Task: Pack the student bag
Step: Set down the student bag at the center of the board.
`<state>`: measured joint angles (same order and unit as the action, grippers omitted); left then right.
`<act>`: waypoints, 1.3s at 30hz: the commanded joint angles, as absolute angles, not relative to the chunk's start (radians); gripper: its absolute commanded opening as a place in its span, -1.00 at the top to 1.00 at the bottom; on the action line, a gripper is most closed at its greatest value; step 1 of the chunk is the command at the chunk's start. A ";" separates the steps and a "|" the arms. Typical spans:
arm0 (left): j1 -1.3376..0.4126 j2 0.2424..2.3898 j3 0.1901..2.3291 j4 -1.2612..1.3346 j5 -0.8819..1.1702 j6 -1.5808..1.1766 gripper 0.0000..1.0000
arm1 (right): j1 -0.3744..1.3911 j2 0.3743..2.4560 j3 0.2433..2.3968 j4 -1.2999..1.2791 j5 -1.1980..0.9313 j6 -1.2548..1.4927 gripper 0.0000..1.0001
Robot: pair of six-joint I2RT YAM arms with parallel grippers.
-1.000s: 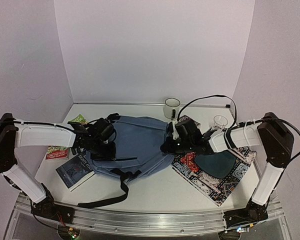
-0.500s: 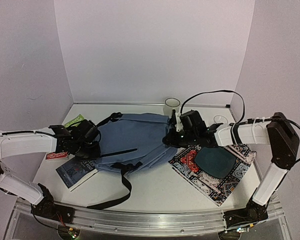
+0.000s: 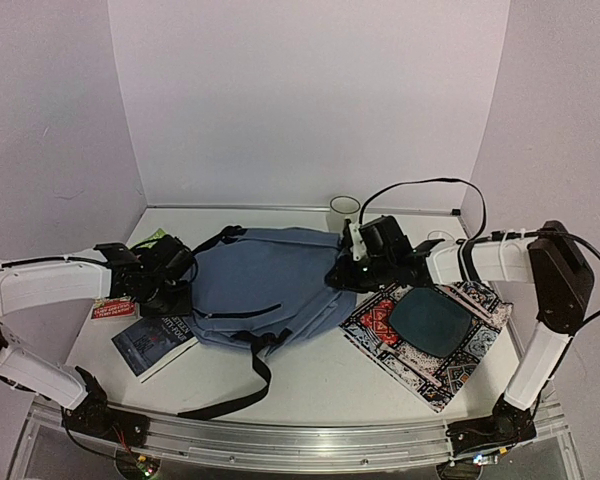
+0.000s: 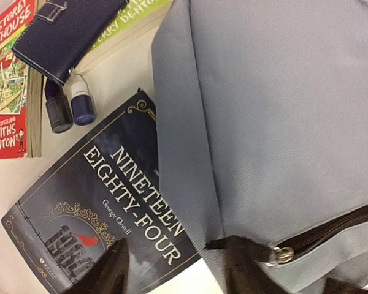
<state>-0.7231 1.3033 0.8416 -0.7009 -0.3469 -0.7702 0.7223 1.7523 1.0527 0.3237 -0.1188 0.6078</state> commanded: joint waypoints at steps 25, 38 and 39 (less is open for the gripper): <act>-0.269 1.709 1.287 -0.761 -0.397 -0.252 -0.79 | 0.721 1.521 1.120 0.079 -0.024 0.407 -0.86; -0.190 1.921 1.478 -0.857 -0.196 -0.204 -0.84 | 0.721 1.512 1.105 0.088 -0.026 0.395 -0.92; -0.183 1.928 1.484 -0.859 -0.197 -0.203 -0.84 | 0.721 1.509 1.103 0.088 -0.027 0.395 -0.92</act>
<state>-0.2380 1.9121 1.4230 -0.8242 -0.2951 -0.2141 0.7231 1.5517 1.1061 0.0971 -0.0364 0.4111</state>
